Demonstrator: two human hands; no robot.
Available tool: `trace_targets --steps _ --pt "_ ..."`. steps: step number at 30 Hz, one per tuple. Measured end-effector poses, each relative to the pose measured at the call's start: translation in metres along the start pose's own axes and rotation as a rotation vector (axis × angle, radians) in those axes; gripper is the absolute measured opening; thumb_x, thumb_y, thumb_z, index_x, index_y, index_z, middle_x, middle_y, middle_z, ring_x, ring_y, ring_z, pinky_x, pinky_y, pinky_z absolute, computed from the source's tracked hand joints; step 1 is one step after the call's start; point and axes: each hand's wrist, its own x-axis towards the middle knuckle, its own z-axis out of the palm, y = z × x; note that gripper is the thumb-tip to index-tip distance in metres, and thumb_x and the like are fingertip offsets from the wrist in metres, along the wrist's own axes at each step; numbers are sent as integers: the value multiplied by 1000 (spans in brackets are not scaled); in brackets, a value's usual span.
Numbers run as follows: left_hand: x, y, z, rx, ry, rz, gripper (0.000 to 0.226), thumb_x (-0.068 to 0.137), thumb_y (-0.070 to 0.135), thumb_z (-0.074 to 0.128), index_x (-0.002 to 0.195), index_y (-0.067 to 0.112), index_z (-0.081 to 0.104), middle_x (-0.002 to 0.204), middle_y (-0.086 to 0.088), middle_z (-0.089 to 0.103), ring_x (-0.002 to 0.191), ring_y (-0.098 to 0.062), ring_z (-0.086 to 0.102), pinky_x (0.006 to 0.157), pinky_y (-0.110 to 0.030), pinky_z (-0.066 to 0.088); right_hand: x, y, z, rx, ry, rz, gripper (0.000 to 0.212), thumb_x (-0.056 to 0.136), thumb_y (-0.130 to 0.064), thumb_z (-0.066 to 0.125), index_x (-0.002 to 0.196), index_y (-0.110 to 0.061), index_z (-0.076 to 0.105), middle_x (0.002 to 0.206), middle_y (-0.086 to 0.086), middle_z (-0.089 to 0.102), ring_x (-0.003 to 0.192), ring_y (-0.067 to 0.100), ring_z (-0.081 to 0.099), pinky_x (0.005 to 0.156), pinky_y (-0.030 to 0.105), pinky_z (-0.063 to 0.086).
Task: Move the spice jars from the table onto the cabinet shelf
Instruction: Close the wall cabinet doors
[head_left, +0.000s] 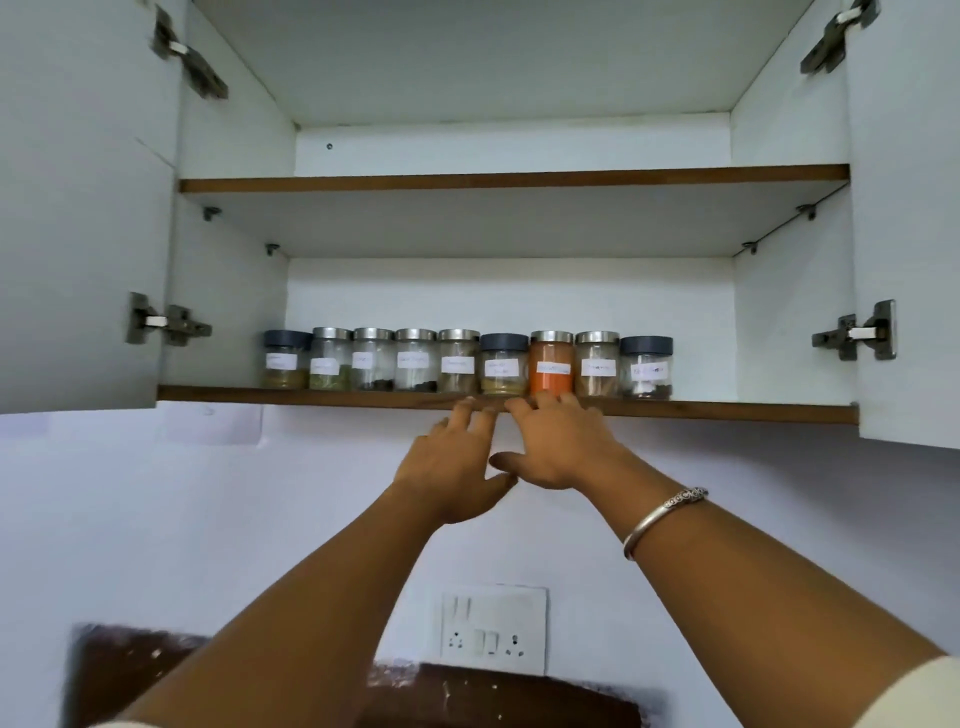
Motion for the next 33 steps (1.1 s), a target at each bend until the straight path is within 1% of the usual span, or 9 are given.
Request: trace_targets --steps 3,6,11,16,21,25,29,31,33 --pt "-40 -42 -28 15 66 -71 86 76 60 59 143 20 22 150 -9 22 127 -32 41 96 -44 44 -7 -56 -4 33 -18 -63 70 85 -60 48 142 -23 29 144 10 32 129 34 32 97 51 37" --pt "-81 -85 -62 46 120 -87 82 76 57 61 140 19 27 146 -9 29 123 -31 44 94 -42 46 -10 -115 -17 84 38 -130 71 87 -58 47 143 -23 25 147 11 28 132 33 28 98 51 35" --pt "-148 -153 -126 121 168 -139 72 77 42 64 136 16 33 142 -8 32 122 -31 44 92 -42 46 -11 -231 -41 238 161 -227 64 89 -47 50 142 -21 25 145 9 31 133 32 27 97 49 36" --pt "-218 -211 -181 148 268 -253 76 70 25 68 136 9 35 142 -12 34 123 -34 43 95 -42 44 -16 -345 -58 341 216 -318 60 93 -36 48 144 -22 20 148 8 26 135 30 23 97 47 36" --pt "-280 -250 -224 388 394 -247 64 59 18 70 119 3 53 125 -20 53 105 -41 54 83 -42 46 -24 -433 -78 473 253 -341 62 92 -36 49 144 -22 18 150 10 23 136 32 22 99 47 35" --pt "-319 -273 -253 703 486 -215 55 58 19 61 111 6 59 123 -19 57 115 -41 53 97 -51 39 -38 -489 -94 551 347 -363 79 87 -40 57 148 -20 10 154 13 17 138 33 19 102 46 35" --pt "-336 -287 -276 697 500 -367 61 63 23 58 122 9 51 140 -24 40 131 -47 34 105 -59 26 -48 -522 -107 582 400 -359 85 87 -41 56 149 -19 3 154 17 13 138 36 20 101 47 37" --pt "-339 -290 -283 581 479 -489 69 67 24 60 131 12 40 148 -28 23 133 -50 27 104 -59 29 -50 -533 -113 574 405 -358 81 87 -39 55 149 -20 5 154 17 14 137 37 21 100 47 38" --pt "-339 -294 -285 441 446 -555 73 72 22 60 138 14 28 153 -27 6 130 -50 32 101 -54 35 -52 -541 -117 541 426 -360 83 86 -36 58 149 -20 6 153 17 15 136 37 23 99 46 39"
